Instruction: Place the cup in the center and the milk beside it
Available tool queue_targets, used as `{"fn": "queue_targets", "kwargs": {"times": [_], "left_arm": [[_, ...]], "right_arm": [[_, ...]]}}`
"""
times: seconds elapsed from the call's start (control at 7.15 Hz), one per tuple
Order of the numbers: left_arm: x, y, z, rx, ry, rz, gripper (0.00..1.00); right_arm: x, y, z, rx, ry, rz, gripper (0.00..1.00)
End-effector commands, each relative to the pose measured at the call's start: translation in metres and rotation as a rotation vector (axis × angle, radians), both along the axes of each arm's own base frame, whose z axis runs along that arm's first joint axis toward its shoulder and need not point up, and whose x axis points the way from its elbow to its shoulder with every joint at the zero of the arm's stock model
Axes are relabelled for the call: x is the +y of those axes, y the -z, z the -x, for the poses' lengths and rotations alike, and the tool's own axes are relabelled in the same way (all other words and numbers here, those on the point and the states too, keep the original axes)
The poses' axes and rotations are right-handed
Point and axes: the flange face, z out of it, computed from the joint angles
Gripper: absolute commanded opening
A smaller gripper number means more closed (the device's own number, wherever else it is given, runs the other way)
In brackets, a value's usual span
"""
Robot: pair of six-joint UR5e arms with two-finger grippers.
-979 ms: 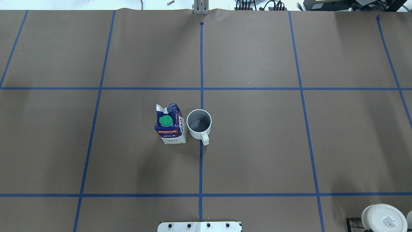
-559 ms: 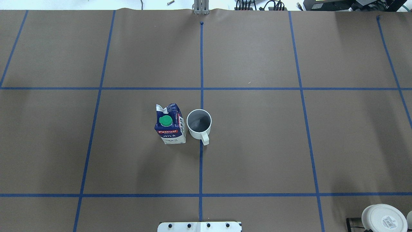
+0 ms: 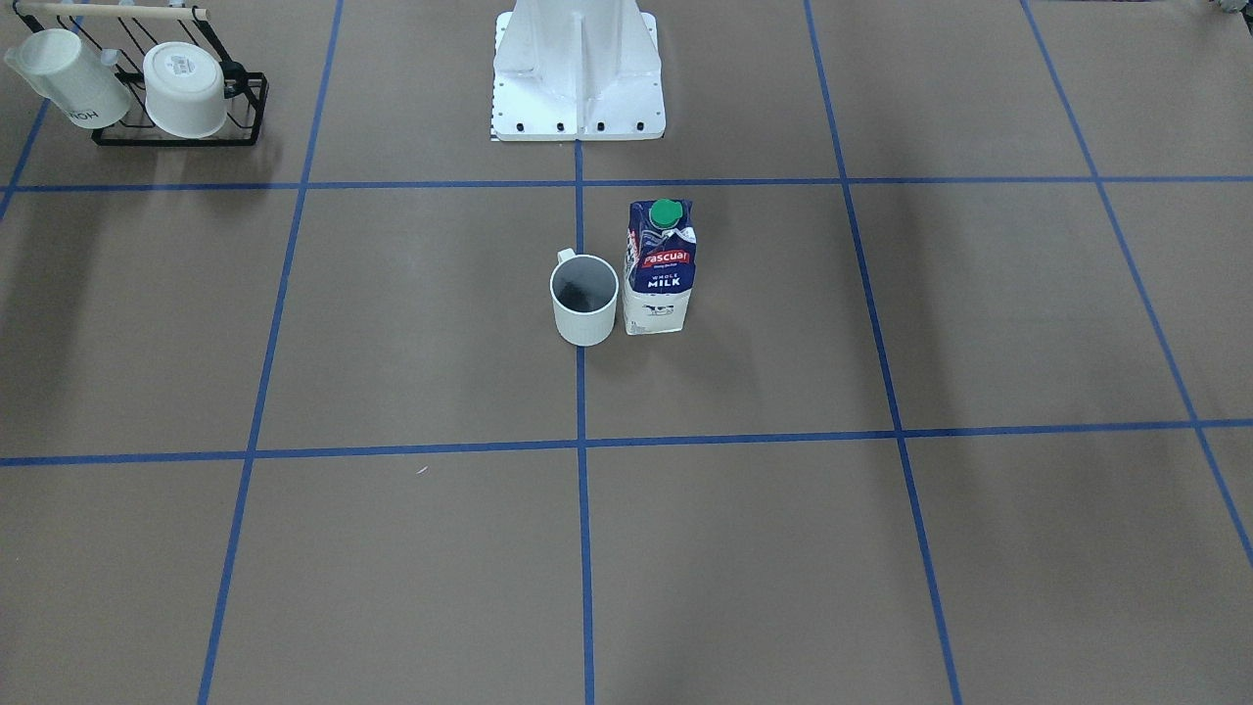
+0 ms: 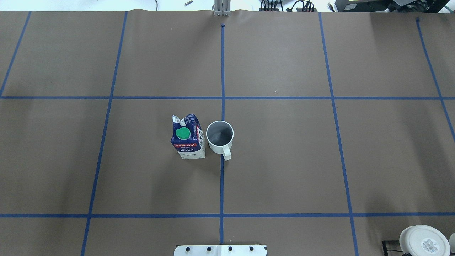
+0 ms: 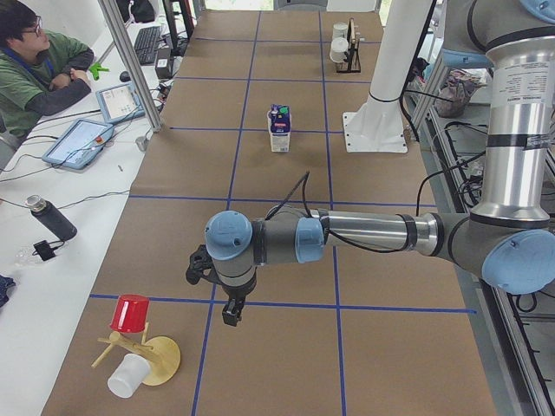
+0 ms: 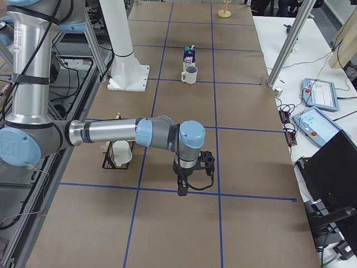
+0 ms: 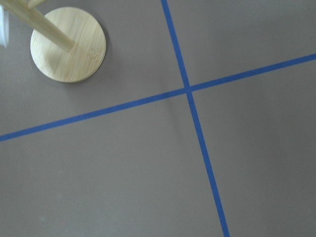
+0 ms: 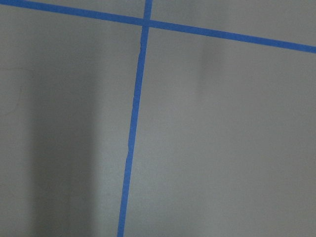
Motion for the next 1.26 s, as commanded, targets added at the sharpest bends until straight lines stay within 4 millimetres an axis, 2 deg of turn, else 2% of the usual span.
{"fn": "queue_targets", "kwargs": {"times": [0.0,1.12], "left_arm": [[0.0090,-0.0070,-0.0032,-0.001,-0.004,0.012,0.98],[0.0123,-0.0099,-0.0056,-0.005,-0.012,-0.015,0.98]], "right_arm": [[0.0004,-0.0024,0.0000,0.000,0.000,0.005,1.00],[0.0004,-0.0023,0.0001,-0.001,0.000,0.005,1.00]]}}
